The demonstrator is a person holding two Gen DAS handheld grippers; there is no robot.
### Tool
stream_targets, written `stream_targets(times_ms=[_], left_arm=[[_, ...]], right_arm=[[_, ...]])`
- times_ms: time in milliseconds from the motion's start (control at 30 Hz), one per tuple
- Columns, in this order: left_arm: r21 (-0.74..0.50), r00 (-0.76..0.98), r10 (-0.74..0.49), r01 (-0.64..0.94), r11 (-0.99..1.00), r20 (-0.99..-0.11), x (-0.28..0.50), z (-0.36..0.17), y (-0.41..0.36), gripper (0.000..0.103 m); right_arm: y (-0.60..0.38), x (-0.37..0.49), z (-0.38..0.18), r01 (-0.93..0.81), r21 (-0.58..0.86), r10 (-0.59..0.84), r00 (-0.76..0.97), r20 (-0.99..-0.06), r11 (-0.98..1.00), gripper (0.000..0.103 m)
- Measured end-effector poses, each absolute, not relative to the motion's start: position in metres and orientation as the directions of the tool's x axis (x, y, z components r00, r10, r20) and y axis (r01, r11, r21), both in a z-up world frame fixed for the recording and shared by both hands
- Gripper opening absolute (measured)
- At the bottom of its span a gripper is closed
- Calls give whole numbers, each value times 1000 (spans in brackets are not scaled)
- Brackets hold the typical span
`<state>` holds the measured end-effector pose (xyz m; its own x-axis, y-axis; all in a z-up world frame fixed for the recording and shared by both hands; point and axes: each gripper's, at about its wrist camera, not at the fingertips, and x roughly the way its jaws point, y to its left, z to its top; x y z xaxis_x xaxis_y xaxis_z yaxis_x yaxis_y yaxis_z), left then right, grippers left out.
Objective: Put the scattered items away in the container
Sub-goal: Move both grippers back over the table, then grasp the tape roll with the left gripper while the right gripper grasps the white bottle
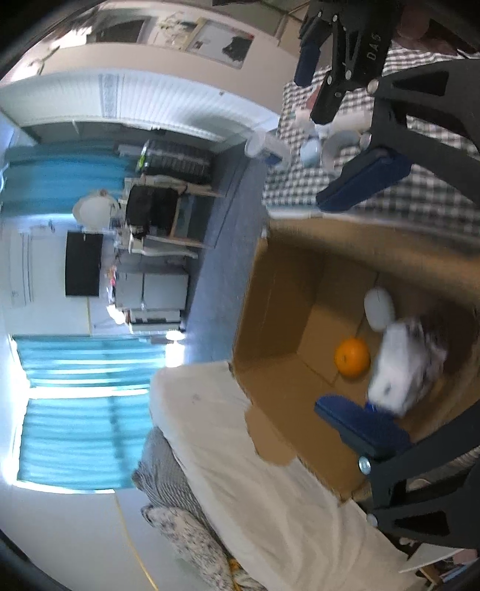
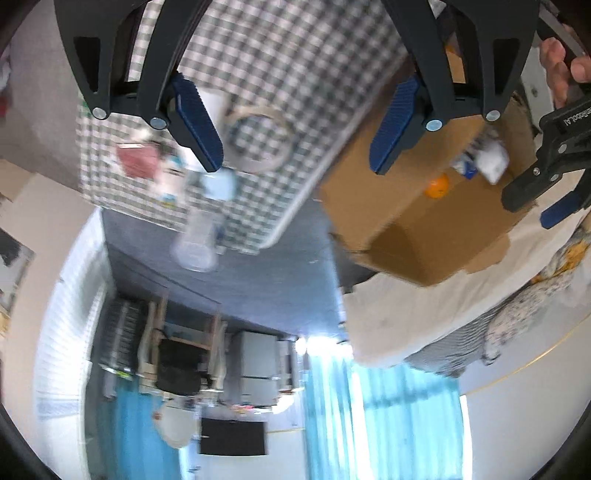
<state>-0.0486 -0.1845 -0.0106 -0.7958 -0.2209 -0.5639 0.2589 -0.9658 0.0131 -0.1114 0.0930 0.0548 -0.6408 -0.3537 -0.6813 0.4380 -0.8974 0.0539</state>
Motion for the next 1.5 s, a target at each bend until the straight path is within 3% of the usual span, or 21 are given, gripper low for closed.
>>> stream_targets(times_ms=[133, 300, 700, 1000, 1100, 1167, 1233, 1333, 1500], left_arm=[[30, -788, -196, 220, -975, -584, -62, -16, -150, 103], [30, -791, -150, 164, -986, -593, -75, -22, -112, 103], [84, -770, -79, 33, -996, -633, -112, -53, -34, 103], [61, -766, -17, -28, -998, -643, -126, -77, -25, 103], [55, -742, -19, -25, -998, -671, -138, -91, -25, 86], [66, -719, -41, -6, -998, -694, -148, -102, -26, 65], [81, -687, -71, 18, -997, -723, -160, -116, -30, 55], [78, -652, -75, 24, -997, -755, -173, -133, -36, 47], [99, -633, -93, 26, -995, -769, -189, -149, -37, 45]], right_arm=[[137, -114, 57, 361, 36, -286, -671, -684, -932, 95], [188, -117, 56, 273, 26, -214, -689, -693, -962, 98], [252, -118, 31, 181, 56, -165, -674, -720, -982, 99], [267, -119, 10, 162, 74, -163, -652, -741, -984, 99], [267, -118, 6, 164, 76, -165, -646, -745, -984, 99], [266, -119, 2, 170, 74, -167, -640, -750, -983, 99], [264, -120, -1, 175, 69, -166, -635, -755, -982, 99], [261, -122, -5, 180, 66, -166, -627, -761, -981, 99], [254, -126, -8, 190, 63, -170, -622, -764, -980, 99]])
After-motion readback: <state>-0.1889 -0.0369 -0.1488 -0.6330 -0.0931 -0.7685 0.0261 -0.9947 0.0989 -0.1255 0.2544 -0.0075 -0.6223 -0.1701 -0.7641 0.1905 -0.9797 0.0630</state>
